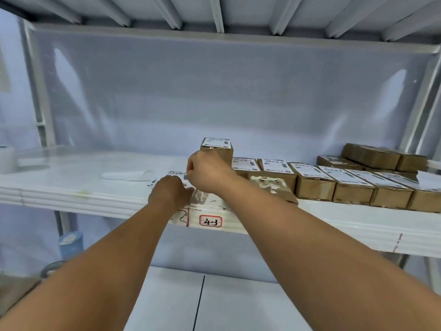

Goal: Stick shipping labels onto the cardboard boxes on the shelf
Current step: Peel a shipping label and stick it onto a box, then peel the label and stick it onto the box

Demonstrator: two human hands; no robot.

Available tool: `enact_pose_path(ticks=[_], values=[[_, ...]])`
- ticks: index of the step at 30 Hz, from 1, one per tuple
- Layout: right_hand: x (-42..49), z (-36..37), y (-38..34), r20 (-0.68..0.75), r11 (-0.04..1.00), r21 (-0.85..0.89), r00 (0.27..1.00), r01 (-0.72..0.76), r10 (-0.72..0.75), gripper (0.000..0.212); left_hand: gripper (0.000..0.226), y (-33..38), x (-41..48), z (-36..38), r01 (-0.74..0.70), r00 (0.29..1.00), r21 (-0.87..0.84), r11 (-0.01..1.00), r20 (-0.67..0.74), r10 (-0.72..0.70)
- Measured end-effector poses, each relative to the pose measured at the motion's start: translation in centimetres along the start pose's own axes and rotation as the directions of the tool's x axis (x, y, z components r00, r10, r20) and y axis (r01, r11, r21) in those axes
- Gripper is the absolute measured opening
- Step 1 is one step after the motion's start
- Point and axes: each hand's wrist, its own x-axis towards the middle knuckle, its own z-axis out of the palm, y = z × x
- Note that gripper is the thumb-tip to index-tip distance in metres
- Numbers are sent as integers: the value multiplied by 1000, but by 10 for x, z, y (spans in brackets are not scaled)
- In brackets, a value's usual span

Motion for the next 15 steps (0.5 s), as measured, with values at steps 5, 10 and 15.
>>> enact_pose_path(ticks=[5, 10, 15], values=[[13, 31, -3, 34, 979, 125, 986, -164, 161, 29, 21, 3, -7, 0, 5, 999, 12, 1000, -53, -5], [14, 48, 6, 5, 936, 238, 964, -261, 267, 31, 16, 7, -16, 1, -20, 982, 126, 992, -185, 43], [6, 57, 19, 6, 909, 267, 944, -320, 331, 32, 25, 2, -11, 1, -21, 985, 94, 995, -169, 37]])
